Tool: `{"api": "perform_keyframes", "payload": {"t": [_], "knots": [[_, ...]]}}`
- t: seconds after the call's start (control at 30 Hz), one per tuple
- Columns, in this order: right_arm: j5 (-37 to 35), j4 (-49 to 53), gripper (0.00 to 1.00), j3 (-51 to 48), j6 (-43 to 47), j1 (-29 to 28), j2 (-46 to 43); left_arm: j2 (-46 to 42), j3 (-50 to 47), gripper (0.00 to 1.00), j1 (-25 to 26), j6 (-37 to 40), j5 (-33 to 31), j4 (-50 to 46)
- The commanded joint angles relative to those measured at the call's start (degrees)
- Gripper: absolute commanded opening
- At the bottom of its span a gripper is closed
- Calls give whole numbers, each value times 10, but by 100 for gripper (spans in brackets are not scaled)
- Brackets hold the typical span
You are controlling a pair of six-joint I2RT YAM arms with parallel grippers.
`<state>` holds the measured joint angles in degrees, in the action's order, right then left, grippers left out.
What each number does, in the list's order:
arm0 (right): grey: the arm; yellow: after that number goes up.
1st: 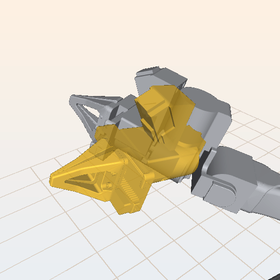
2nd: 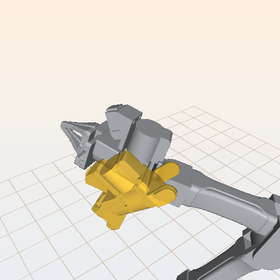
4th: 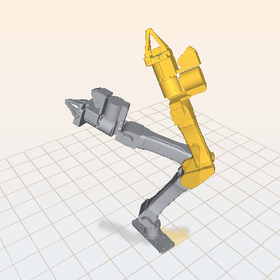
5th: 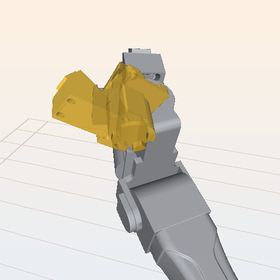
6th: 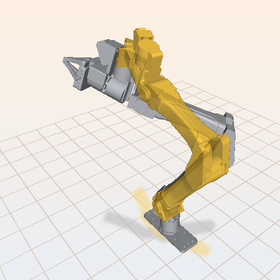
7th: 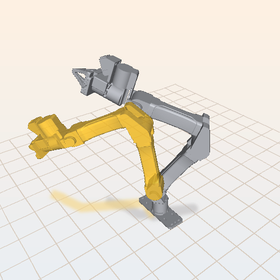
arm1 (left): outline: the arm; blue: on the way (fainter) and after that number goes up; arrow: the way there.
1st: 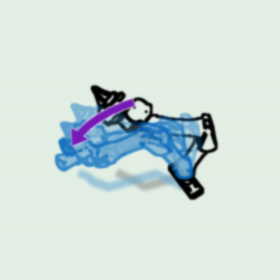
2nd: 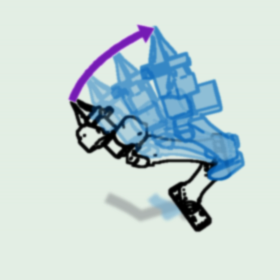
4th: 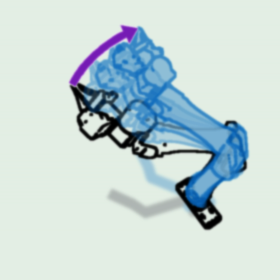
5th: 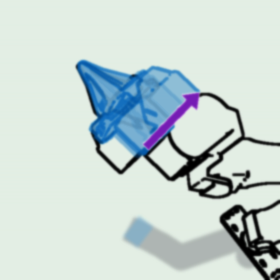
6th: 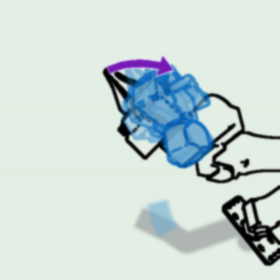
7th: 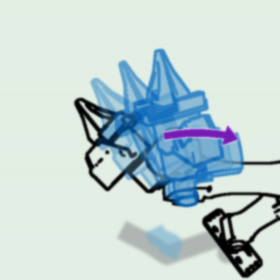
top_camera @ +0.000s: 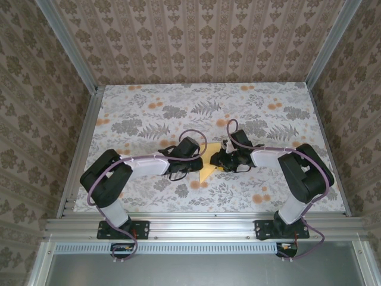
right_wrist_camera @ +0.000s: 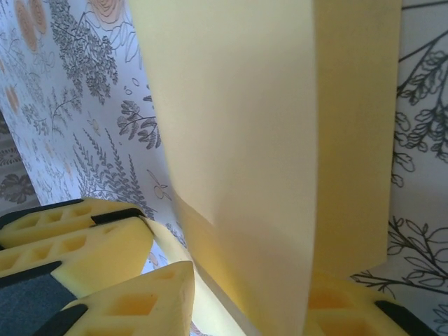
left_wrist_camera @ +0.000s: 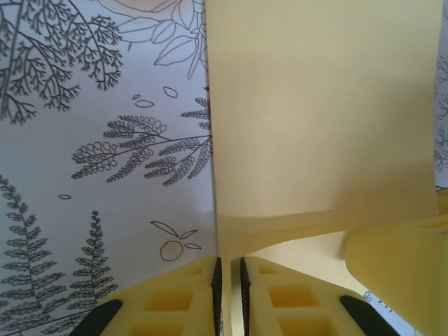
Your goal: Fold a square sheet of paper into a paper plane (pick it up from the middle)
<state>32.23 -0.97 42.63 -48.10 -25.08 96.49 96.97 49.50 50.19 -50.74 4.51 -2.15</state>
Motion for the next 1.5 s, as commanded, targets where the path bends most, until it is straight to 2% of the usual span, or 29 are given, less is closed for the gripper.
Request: {"api": "perform_keyframes", "payload": {"t": [0.0,0.2,0.4,0.6,0.87,1.0,1.1,1.2,1.3,1.47], "knots": [[14,-3,29,-3,2,-5,15,14,12,21,-3,0,-1,-4],[5,-1,12,1,-11,-6,17,-3,11,29,-4,1,-18,-19],[-59,30,2,2,-45,-14,-2,-67,-21,49,15,9,-50,-14],[-131,67,0,4,-95,-27,-33,-91,-51,65,65,41,-83,25],[-166,107,0,-17,-176,-30,-87,-78,-93,90,102,115,-88,151],[-163,125,0,-10,-195,-28,-102,-69,-74,87,120,188,-107,148],[-158,127,0,-8,-211,-24,-103,-51,-63,74,129,254,-102,159],[-157,126,0,-9,-219,-17,-104,-40,-85,68,134,306,-107,223],[-153,122,0,-11,-225,-11,-106,-38,-117,65,134,349,-96,301],[-139,106,0,-17,-237,-4,-107,-15,-109,60,137,396,-89,315]]}}
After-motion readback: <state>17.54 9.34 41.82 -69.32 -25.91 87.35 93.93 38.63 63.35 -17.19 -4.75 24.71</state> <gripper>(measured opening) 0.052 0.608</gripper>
